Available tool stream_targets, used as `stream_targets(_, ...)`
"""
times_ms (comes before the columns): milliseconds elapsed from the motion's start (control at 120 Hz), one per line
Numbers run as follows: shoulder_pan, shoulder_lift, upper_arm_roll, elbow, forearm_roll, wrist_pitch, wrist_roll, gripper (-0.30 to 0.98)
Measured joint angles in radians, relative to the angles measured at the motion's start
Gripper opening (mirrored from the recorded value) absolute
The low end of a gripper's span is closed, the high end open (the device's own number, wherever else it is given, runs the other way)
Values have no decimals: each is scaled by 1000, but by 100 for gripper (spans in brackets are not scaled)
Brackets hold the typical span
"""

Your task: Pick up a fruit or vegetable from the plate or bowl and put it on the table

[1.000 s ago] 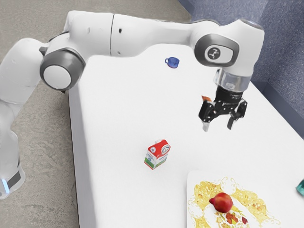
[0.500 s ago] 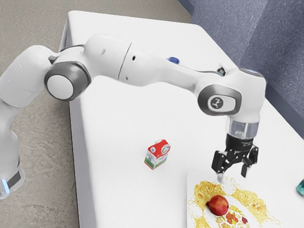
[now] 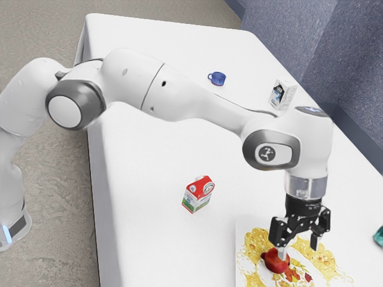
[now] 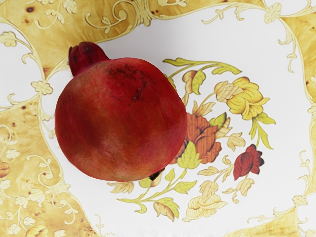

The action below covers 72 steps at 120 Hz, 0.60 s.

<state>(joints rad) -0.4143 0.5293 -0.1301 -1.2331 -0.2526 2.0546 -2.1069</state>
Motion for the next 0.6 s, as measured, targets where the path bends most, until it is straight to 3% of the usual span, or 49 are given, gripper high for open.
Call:
stream_targets(100,-6,-17,10,-31,-21,27,-6,69)
stream_targets(317,1,-27,55,-105,-143,71,-15,69)
stream_targets(600,8,-28,60,-120,-175,98,-23,69)
